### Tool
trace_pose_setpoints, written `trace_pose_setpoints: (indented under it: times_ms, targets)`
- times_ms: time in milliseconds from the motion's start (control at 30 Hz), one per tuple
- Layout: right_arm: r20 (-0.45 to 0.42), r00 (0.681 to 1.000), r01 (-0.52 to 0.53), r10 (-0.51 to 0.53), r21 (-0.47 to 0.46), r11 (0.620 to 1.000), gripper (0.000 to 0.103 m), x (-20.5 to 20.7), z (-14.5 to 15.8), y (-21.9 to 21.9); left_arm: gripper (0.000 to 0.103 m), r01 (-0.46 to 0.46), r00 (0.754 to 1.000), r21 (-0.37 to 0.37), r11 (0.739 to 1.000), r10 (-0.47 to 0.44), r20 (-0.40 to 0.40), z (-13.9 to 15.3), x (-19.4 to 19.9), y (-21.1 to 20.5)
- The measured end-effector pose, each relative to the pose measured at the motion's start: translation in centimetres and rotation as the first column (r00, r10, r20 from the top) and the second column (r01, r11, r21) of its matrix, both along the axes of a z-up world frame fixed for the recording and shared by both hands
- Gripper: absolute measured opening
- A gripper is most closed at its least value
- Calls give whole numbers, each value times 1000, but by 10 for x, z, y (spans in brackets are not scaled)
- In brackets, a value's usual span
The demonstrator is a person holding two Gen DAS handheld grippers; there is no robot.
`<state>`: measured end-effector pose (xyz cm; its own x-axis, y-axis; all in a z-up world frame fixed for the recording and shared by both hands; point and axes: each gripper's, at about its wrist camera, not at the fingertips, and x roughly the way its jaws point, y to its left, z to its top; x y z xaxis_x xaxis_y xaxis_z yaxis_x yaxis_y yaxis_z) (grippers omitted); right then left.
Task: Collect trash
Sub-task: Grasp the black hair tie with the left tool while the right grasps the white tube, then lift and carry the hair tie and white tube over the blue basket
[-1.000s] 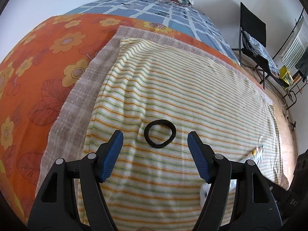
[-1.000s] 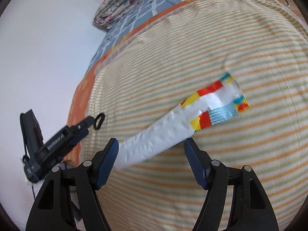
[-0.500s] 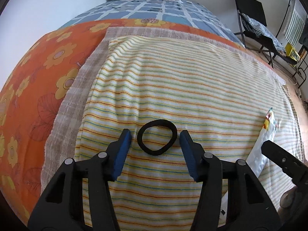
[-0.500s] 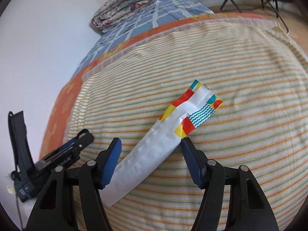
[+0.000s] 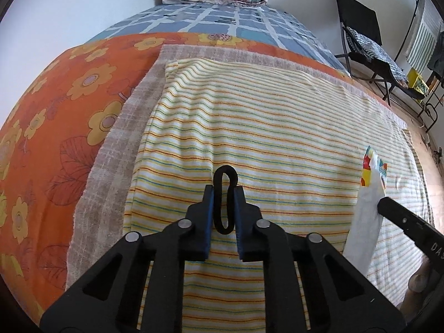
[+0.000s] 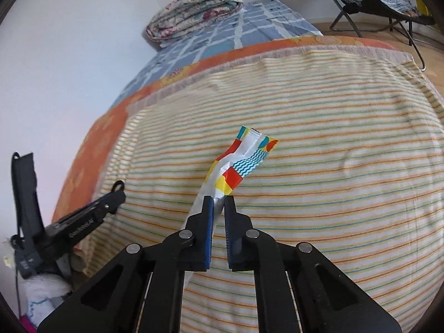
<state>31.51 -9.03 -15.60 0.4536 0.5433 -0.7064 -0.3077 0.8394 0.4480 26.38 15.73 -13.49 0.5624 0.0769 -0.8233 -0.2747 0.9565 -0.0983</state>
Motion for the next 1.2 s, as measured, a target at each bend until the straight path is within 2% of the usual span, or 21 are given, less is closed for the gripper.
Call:
trace_pose_setpoints:
  times_ms: [200,667,1000,1200]
  targets:
    - [35,999,-12,11,29,999,4,-5,16,-2,8,-1,1000,-10,1000,1,22,8,-5,1]
    - [208,977,-48,53,-29,998,3,-35,67,-7,8,41,995,6,999,-41,95,52,-27,-17]
    - [305,947,-80,95,-61,995,3,-69,104,-21,8,105,978,5,994,-104,180,97,-64,-47]
    - [329,937,-99,117,-73,992,3,-92,114,-35,8,133,969,-5,991,-129,211,114,-87,-63]
